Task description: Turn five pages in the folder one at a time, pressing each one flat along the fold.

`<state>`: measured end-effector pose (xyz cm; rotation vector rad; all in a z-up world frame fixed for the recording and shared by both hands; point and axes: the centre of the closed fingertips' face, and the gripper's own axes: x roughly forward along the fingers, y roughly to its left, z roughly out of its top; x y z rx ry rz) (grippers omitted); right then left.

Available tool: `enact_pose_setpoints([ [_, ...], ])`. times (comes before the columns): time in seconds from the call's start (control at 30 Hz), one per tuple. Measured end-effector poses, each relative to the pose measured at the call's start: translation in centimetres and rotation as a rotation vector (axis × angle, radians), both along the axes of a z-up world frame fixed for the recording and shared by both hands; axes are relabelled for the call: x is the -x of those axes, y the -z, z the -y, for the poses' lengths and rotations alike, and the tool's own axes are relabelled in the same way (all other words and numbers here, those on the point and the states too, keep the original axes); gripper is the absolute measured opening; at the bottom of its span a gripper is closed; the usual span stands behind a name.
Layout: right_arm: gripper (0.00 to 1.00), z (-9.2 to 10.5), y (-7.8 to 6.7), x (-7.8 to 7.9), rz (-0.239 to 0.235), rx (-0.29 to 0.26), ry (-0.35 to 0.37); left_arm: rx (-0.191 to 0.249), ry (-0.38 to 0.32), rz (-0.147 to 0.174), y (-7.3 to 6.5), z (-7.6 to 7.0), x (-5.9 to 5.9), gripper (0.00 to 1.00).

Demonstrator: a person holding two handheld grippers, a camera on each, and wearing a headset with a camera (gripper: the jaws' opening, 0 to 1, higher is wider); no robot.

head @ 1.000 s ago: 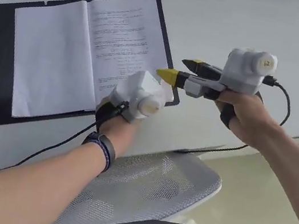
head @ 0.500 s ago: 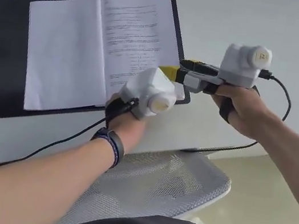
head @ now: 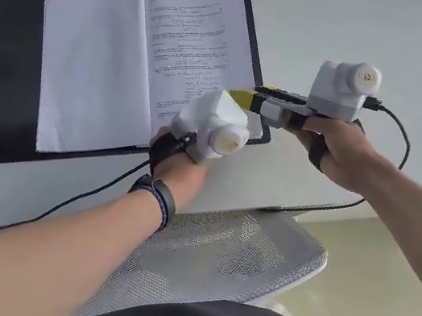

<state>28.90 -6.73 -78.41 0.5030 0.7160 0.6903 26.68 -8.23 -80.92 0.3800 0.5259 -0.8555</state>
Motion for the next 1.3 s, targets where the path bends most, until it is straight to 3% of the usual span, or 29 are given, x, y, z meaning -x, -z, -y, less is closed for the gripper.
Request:
enact_pose_setpoints([
  [0.17,0.07,0.4,0.4,-0.2,-0.015,0.018,0.032,0.009,-0.003,-0.012,0.0,-0.1,0.0,0.0],
  [0.27,0.0,0.7,0.6,-0.3,-0.023,0.026,0.051,0.015,-0.004,-0.021,0.0,-0.1,0.0,0.0],
  [0.5,0.0,0.7,0.4,-0.2,-0.038,0.023,0.062,0.055,-0.015,-0.068,-0.1,0.1,-0.2,0.0],
  [0.57,0.0,0.8,0.3,-0.2,-0.043,0.018,0.068,0.082,-0.035,-0.106,-0.1,0.1,-0.2,0.0],
  [0.7,0.0,1.0,0.2,-0.2,-0.053,0.009,0.08,0.093,-0.022,-0.133,-0.1,0.3,-0.2,0.03],
  [0.97,0.0,1.3,-0.2,-0.3,-0.055,0.014,0.081,0.138,-0.005,-0.199,-0.9,0.9,0.9,0.23],
  [1.1,0.0,1.4,-0.8,-0.4,-0.052,0.013,0.084,0.134,-0.002,-0.206,-1.4,0.2,1.2,0.34],
  [1.3,0.0,1.6,-1.7,-0.5,-0.041,0.0,0.094,0.143,-0.014,-0.197,-2.8,-1.6,1.2,0.39],
])
